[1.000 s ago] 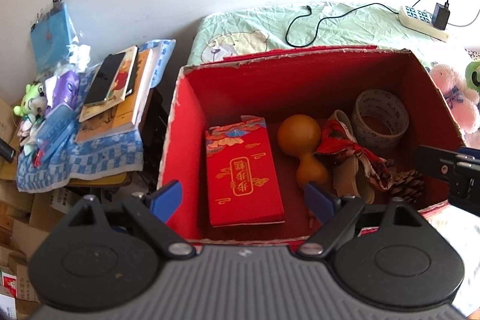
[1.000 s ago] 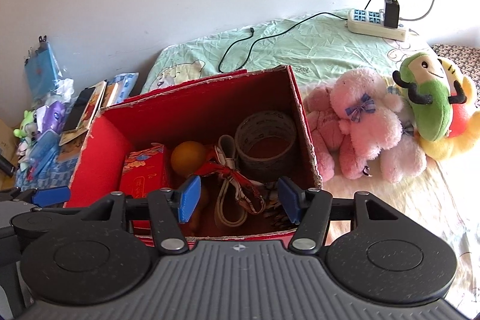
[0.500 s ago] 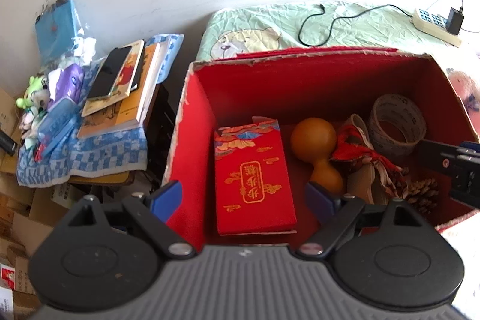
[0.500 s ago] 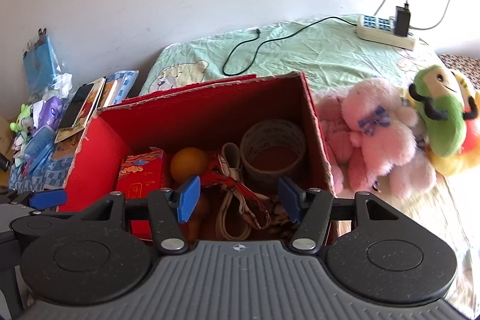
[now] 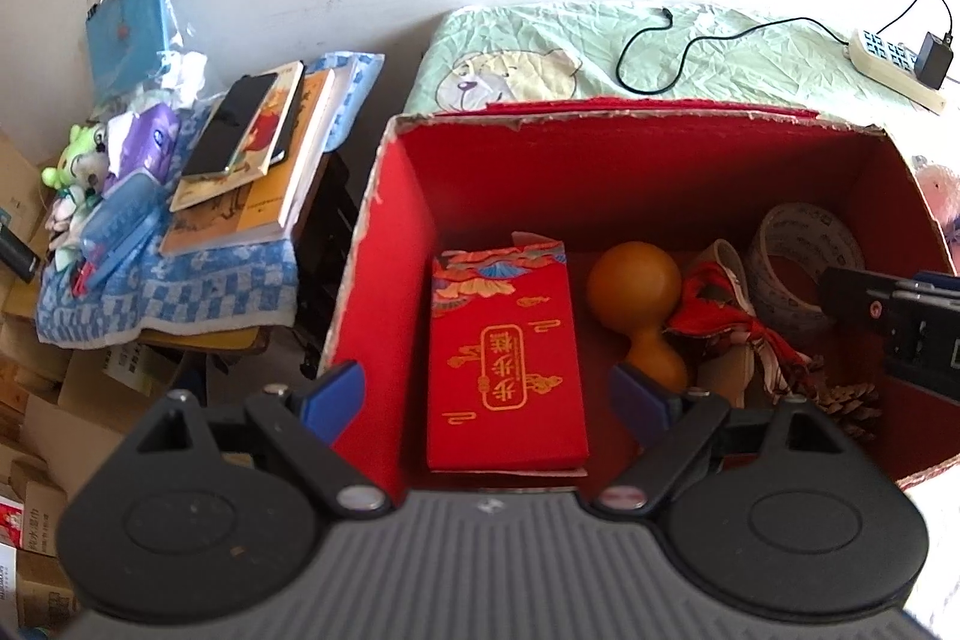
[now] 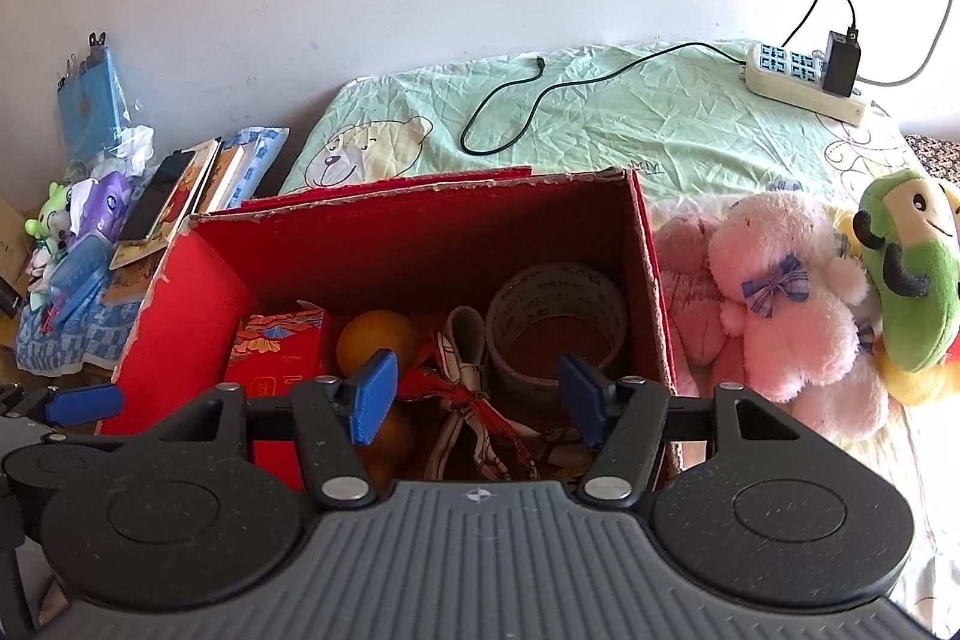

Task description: Organize objects

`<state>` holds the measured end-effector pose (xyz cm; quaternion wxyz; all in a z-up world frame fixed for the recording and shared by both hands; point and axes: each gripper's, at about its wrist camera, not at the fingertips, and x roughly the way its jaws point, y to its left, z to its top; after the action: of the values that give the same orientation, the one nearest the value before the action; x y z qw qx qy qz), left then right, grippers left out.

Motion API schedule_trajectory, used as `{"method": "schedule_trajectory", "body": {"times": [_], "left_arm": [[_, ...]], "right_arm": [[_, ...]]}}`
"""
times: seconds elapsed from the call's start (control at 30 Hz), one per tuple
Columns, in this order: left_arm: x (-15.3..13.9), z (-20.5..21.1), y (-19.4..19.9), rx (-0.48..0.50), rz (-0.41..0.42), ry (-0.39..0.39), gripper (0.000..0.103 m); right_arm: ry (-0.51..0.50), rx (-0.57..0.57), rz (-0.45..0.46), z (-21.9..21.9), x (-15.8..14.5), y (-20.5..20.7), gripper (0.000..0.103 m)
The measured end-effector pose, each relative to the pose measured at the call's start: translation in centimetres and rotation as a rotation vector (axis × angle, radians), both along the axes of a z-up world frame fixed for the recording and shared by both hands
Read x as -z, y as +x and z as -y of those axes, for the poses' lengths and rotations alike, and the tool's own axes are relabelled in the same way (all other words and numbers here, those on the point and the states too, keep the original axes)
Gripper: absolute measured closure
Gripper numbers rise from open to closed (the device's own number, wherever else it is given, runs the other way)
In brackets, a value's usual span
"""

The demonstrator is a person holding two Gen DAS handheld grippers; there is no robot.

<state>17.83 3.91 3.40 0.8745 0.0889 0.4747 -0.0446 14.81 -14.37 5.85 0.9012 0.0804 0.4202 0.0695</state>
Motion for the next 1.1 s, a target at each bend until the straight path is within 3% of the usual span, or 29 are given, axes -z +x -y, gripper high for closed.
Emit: {"method": "schedule_trajectory", "body": {"times": [1.1], "left_arm": [[0.6,-0.5,-0.1,0.091,0.014,-0.01,0.015]], "right_arm": [[0.009,0.103,0.025,-0.5,0.3,-2.1,0.033]]}}
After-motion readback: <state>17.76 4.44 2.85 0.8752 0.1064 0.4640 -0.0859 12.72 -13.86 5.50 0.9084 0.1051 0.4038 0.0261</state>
